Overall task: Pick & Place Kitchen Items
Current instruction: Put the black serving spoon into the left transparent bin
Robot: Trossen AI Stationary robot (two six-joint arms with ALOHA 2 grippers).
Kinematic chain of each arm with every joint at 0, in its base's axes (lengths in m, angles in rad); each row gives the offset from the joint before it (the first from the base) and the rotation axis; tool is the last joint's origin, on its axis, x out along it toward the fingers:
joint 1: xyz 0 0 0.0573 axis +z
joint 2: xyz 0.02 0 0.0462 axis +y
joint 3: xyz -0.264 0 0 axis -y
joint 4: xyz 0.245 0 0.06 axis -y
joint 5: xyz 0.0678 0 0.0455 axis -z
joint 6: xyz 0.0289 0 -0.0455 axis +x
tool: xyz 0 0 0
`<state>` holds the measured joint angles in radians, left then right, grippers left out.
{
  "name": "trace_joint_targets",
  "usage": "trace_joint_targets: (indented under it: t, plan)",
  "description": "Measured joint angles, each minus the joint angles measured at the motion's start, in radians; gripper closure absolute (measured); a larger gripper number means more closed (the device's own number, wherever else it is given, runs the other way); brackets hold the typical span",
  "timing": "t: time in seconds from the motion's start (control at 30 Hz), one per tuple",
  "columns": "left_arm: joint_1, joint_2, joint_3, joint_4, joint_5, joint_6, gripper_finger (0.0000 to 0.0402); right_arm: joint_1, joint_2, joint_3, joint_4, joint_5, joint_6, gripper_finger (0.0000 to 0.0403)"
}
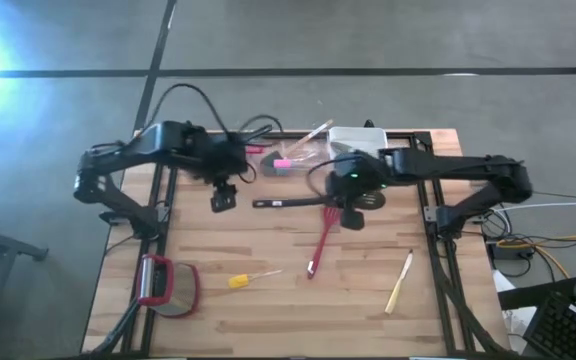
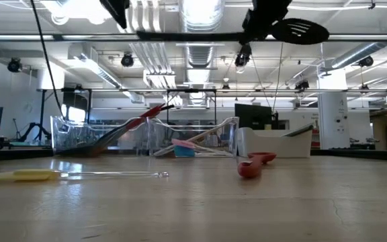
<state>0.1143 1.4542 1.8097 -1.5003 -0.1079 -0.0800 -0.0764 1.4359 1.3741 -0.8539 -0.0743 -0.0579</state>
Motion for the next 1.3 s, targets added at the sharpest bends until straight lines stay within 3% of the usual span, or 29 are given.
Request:
trace_joint_targets:
  t: [0.1, 0.3, 0.5, 0.7, 0.83, 0.93, 1.17, 1.3]
  plan:
    - [0.001, -0.059, -0.041, 0.115, -0.080, -0.009, 0.0152, 0.008, -0.124, -0.176, 0.282, 0.010, 0.013, 0.0345]
    - [0.000, -0.149, -0.156, 0.407, -0.096, -0.033, 0.0152, 0.011, -0.305, -0.569, 1.042, 0.026, 0.018, 0.0345]
    - [0.000, -0.193, -0.364, 0.823, -0.096, -0.010, 0.0152, 0.015, -0.287, -0.851, 1.801, 0.026, 0.026, 0.0345]
    - [0.001, -0.187, -0.568, 1.306, -0.093, 0.007, 0.0152, 0.051, -0.162, -0.954, 2.361, 0.019, -0.001, 0.0345]
    - [0.002, -0.171, -0.669, 1.681, -0.046, 0.065, 0.0152, 0.053, -0.084, -0.949, 2.416, 0.017, 0.022, 0.0345]
    - [0.002, -0.155, -0.712, 1.861, -0.030, 0.079, 0.0152, 0.053, -0.037, -0.915, 2.406, 0.013, 0.039, 0.0345]
    - [-0.003, -0.119, -0.663, 1.860, 0.143, 0.226, 0.0152, 0.052, 0.044, -0.848, 2.370, -0.010, 0.056, 0.0345]
    - [-0.007, -0.105, -0.613, 1.876, 0.163, 0.228, 0.0152, 0.052, 0.088, -0.816, 2.356, -0.003, 0.056, 0.0345]
